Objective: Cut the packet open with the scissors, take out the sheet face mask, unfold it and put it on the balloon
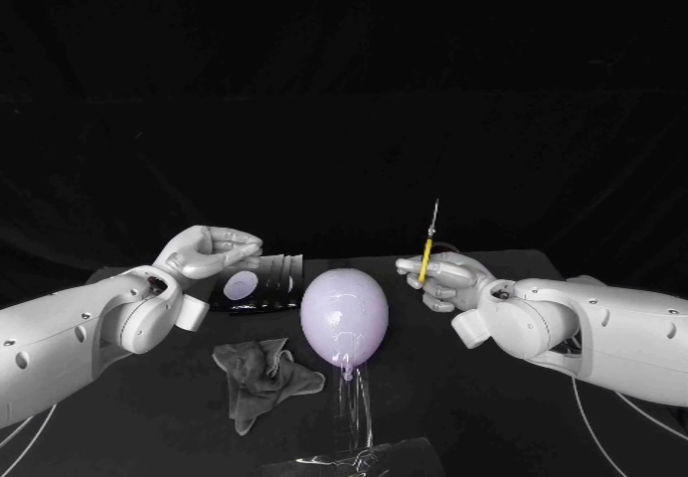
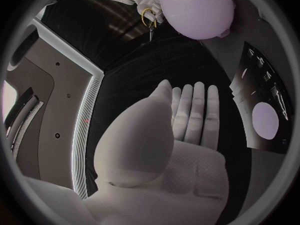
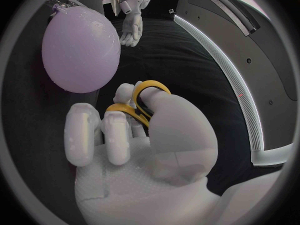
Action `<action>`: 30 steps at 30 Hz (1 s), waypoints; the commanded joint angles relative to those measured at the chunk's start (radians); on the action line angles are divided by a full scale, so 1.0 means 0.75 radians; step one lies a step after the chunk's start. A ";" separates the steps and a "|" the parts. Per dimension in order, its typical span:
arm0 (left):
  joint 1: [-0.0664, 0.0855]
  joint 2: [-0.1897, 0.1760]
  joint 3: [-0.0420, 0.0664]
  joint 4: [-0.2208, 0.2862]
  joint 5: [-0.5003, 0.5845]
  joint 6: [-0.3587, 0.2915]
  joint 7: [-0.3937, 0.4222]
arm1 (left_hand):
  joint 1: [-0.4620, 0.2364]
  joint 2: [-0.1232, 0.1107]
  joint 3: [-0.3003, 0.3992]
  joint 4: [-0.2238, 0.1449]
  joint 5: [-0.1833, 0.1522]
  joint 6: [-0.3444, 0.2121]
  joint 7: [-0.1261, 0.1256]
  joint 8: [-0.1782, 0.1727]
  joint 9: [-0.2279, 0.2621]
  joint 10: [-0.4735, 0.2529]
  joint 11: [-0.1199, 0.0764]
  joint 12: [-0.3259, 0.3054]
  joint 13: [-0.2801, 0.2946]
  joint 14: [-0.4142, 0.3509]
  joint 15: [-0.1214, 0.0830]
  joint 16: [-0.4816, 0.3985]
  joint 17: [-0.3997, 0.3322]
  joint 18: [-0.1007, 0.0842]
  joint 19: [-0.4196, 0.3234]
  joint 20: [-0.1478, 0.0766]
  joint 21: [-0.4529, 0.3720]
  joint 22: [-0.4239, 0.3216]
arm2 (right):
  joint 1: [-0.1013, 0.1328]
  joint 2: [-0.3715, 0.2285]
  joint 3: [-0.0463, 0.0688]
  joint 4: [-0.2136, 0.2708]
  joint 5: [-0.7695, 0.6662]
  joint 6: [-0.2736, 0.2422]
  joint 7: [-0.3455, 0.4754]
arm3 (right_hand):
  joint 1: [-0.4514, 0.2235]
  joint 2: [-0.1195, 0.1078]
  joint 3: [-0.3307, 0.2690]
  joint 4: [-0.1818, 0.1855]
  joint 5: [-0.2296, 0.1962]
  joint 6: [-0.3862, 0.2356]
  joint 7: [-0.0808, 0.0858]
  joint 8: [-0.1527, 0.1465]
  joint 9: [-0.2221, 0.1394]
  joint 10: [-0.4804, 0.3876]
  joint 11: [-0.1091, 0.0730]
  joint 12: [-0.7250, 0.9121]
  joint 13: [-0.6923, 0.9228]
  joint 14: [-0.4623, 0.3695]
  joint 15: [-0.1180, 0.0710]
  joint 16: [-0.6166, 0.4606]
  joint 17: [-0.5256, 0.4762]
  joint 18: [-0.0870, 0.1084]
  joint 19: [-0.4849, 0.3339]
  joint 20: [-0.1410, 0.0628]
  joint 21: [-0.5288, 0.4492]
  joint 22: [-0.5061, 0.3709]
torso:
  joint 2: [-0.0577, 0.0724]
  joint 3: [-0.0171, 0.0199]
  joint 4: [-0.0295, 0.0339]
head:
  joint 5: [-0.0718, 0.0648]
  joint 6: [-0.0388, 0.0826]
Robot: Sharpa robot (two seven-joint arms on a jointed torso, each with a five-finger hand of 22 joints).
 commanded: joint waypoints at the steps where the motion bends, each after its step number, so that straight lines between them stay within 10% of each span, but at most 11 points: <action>1: -0.001 0.000 0.002 0.001 -0.005 -0.025 0.007 | 0.016 -0.001 0.008 0.000 0.004 0.005 0.006 -0.005 -0.002 0.004 0.004 -0.005 0.001 -0.004 -0.003 -0.009 -0.001 0.009 0.005 -0.001 -0.004 -0.001 | -0.002 -0.007 0.001 0.013 -0.074 -0.052 -0.020 | -0.056 -0.033 -0.036 0.022 0.009 0.145 -0.157 0.246 0.316 0.448 -0.181 1.389 0.374 0.138 -0.046 0.029 0.351 -0.019 0.001 -0.041 0.017 0.182 | -0.002 -0.0006 0.0006 | -0.003 -0.006; 2: -0.002 0.000 0.002 0.000 -0.002 -0.027 0.005 | 0.018 -0.001 0.011 0.000 0.004 0.006 0.006 -0.005 -0.002 0.005 0.004 -0.005 0.001 -0.003 -0.003 -0.009 -0.001 0.010 0.007 -0.002 -0.003 -0.001 | -0.003 -0.010 0.001 0.017 -0.091 -0.063 -0.026 | -0.066 -0.039 -0.052 0.022 -0.004 0.339 -0.160 0.729 0.528 0.448 -0.203 1.389 0.374 0.138 -0.048 0.029 0.351 -0.021 0.006 -0.049 0.032 0.196 | -0.002 -0.0002 0.0006 | -0.004 -0.007; 3: -0.002 -0.001 0.002 -0.001 -0.001 -0.028 0.004 | 0.019 -0.002 0.012 0.000 0.004 0.006 0.006 -0.006 -0.002 0.005 0.004 -0.005 0.001 -0.002 -0.003 -0.009 -0.001 0.010 0.008 -0.002 -0.003 -0.001 | -0.003 -0.012 0.001 0.020 -0.099 -0.071 -0.029 | -0.066 -0.039 -0.052 0.022 -0.004 0.339 -0.160 0.729 0.528 0.448 -0.203 1.389 0.374 0.138 -0.048 0.029 0.351 -0.021 0.006 -0.049 0.032 0.196 | -0.002 -0.0004 0.0005 | -0.004 -0.009; 4: -0.002 -0.001 0.002 -0.002 0.002 -0.030 0.003 | 0.019 -0.002 0.013 0.000 0.004 0.007 0.006 -0.006 -0.003 0.005 0.004 -0.005 0.001 -0.002 -0.003 -0.009 -0.001 0.010 0.008 -0.002 -0.003 -0.001 | -0.004 -0.015 0.001 0.024 -0.109 -0.078 -0.034 | -0.099 -0.037 -0.079 0.041 0.007 0.591 -0.175 1.274 0.658 0.448 -0.218 1.389 0.374 0.138 -0.055 0.029 0.351 -0.014 -0.012 -0.057 0.011 0.183 | -0.002 -0.0002 0.0005 | -0.004 -0.009; 6: -0.003 -0.001 0.002 -0.005 0.006 -0.033 0.001 | 0.021 -0.003 0.016 0.000 0.004 0.008 0.007 -0.006 -0.003 0.006 0.004 -0.005 0.001 -0.001 -0.003 -0.009 -0.001 0.010 0.011 -0.003 -0.001 0.000 | -0.005 -0.018 0.001 0.028 -0.125 -0.078 -0.043 | -0.111 -0.017 -0.077 0.046 0.006 0.644 -0.186 1.427 0.695 0.448 -0.229 1.389 0.374 0.138 -0.065 0.029 0.351 -0.013 -0.019 -0.066 0.006 0.183 | -0.002 -0.0001 0.0007 | -0.004 -0.011; 11: -0.004 -0.001 0.002 -0.010 0.018 -0.040 -0.003 | 0.023 -0.005 0.023 0.001 0.004 0.011 0.007 -0.007 -0.005 0.008 0.004 -0.005 0.001 0.002 -0.004 -0.009 -0.001 0.011 0.018 -0.006 0.002 0.001 | -0.006 -0.029 0.001 0.042 -0.166 -0.032 -0.064 | -0.172 0.008 -0.097 0.096 0.003 0.687 -0.197 1.518 0.721 0.448 -0.241 1.389 0.374 0.138 -0.074 0.029 0.351 -0.032 0.031 -0.076 0.075 0.234 | -0.003 -0.0009 0.0015 | -0.006 -0.018; 14: -0.004 -0.001 0.002 -0.014 0.024 -0.044 -0.005 | 0.024 -0.007 0.027 0.001 0.004 0.013 0.007 -0.008 -0.006 0.010 0.003 -0.005 0.001 0.004 -0.004 -0.009 -0.001 0.011 0.022 -0.008 0.004 0.002 | -0.006 -0.035 0.001 0.056 -0.198 0.022 -0.083 | -0.310 0.031 -0.169 0.230 0.004 0.711 -0.210 1.559 0.734 0.448 -0.252 1.389 0.374 0.138 -0.084 0.029 0.351 -0.045 0.066 -0.088 0.124 0.269 | -0.002 -0.0004 0.0005 | -0.005 -0.020; 21: -0.004 -0.001 0.002 -0.023 0.035 -0.045 -0.008 | 0.024 -0.009 0.032 0.002 0.004 0.017 0.006 -0.008 -0.007 0.013 0.003 -0.004 0.001 0.007 -0.005 -0.009 -0.001 0.011 0.027 -0.010 0.007 0.003 | -0.007 -0.042 0.001 0.079 -0.250 0.071 -0.124 | -0.356 0.018 -0.206 0.275 0.004 0.722 -0.216 1.575 0.740 0.448 -0.258 1.389 0.374 0.138 -0.090 0.029 0.351 -0.052 0.084 -0.093 0.149 0.287 | -0.002 -0.0010 0.0004 | -0.004 -0.024; 27: -0.004 -0.003 0.002 -0.023 0.034 -0.044 -0.012 | -0.011 -0.036 0.033 0.005 0.004 0.022 0.000 -0.014 -0.013 0.025 -0.005 -0.004 0.001 0.092 -0.026 0.026 0.014 0.010 0.039 -0.015 0.010 0.003 | -0.007 -0.052 0.001 0.106 -0.283 0.043 -0.160 | -0.247 0.177 -0.086 0.209 0.005 0.721 -0.224 1.574 0.740 0.448 -0.266 1.389 0.374 0.138 -0.098 0.029 0.351 -0.059 0.101 -0.101 0.172 0.304 | -0.003 -0.0012 0.0019 | 0.003 -0.032; 30: -0.005 -0.005 0.002 -0.022 0.029 -0.046 -0.011 | -0.025 -0.046 0.031 0.006 0.003 0.023 -0.001 -0.017 -0.016 0.027 -0.006 -0.005 0.001 0.095 -0.026 0.024 0.014 0.009 0.042 -0.016 0.010 0.002 | -0.008 -0.056 0.001 0.120 -0.285 0.051 -0.151 | -0.254 0.192 -0.080 0.211 0.004 0.723 -0.224 1.576 0.740 0.448 -0.267 1.389 0.374 0.138 -0.098 0.029 0.351 -0.059 0.101 -0.102 0.172 0.304 | -0.003 -0.0011 0.0014 | 0.019 -0.032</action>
